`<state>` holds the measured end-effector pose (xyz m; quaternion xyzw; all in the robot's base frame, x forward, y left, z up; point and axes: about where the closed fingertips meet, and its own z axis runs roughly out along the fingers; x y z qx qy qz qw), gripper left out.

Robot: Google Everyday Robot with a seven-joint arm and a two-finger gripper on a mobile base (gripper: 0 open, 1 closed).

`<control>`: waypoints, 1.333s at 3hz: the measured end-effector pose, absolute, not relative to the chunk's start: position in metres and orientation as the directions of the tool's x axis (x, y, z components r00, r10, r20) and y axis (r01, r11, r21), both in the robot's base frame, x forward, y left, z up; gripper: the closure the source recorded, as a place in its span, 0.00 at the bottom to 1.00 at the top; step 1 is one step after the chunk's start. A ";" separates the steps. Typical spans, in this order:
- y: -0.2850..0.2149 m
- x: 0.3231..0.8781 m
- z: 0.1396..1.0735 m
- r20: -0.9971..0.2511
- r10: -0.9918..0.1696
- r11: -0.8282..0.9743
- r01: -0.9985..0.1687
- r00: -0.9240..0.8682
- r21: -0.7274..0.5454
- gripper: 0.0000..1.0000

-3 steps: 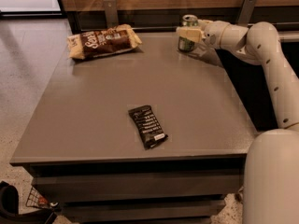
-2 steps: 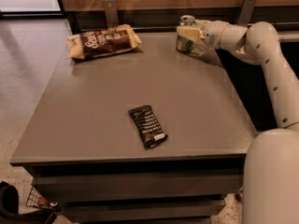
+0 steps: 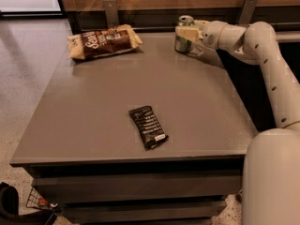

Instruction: Move green can near rxbar chocolate

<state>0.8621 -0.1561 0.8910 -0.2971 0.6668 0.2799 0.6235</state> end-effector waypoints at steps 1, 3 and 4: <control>-0.159 0.856 0.897 -0.998 -0.050 0.661 -0.750 -0.045 0.001 1.00; -0.206 0.793 0.953 -0.997 -0.082 0.707 -0.705 -0.005 -0.055 1.00; -0.229 0.736 0.971 -0.995 -0.100 0.732 -0.678 -0.016 -0.063 1.00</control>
Offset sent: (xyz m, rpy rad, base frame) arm -0.0845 -0.0559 0.0600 -0.0481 -0.0217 -0.0441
